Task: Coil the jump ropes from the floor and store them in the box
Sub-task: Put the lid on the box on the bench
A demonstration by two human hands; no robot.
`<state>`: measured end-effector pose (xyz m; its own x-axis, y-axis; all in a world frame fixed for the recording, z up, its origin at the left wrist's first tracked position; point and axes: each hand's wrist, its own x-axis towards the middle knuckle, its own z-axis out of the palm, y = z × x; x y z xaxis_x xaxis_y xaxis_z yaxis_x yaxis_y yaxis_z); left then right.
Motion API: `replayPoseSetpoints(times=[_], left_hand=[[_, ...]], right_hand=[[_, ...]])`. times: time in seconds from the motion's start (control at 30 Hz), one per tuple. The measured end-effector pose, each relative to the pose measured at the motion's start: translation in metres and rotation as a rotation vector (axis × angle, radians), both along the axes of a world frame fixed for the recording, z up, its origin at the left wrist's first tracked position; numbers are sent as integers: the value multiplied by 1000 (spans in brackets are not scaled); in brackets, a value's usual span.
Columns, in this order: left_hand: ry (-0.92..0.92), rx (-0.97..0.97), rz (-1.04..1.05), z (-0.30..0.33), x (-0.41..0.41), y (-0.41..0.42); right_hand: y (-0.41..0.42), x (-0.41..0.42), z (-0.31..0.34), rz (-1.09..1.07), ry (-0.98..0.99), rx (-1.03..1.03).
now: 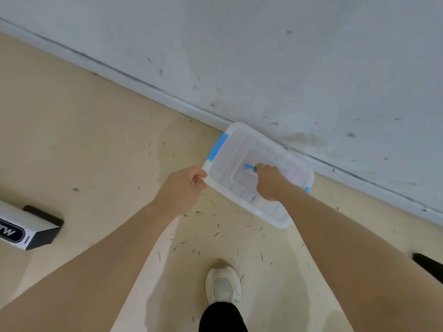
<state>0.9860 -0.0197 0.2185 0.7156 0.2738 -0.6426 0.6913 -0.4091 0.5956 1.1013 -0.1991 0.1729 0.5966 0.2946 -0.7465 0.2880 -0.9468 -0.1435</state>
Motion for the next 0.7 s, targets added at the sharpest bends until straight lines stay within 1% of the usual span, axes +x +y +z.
replayPoseSetpoints(times=[0.07,0.13,0.27,0.33,0.47,0.53,0.6,0.7], left_hand=[[-4,-4,-18,0,2,-1],[-3,-9,-31,5,2,0],[0,-17,-64,36,-7,-4],[-15,-8,-94,64,-14,-7],[-41,-23,-114,135,-26,-19],[-59,-36,-122,163,-30,-24],[-68,-54,-110,172,-31,-28],[-81,-59,-57,141,-28,-34]], right_hand=[[1,-4,-1,64,-19,-15],[-1,-7,7,63,-66,-11],[-16,-18,49,155,-231,22],[-22,-26,80,149,-214,13],[-36,-47,146,66,-126,-15],[-40,-60,168,18,-90,-12],[-43,-69,170,-61,-48,5],[-50,-75,138,-243,3,60]])
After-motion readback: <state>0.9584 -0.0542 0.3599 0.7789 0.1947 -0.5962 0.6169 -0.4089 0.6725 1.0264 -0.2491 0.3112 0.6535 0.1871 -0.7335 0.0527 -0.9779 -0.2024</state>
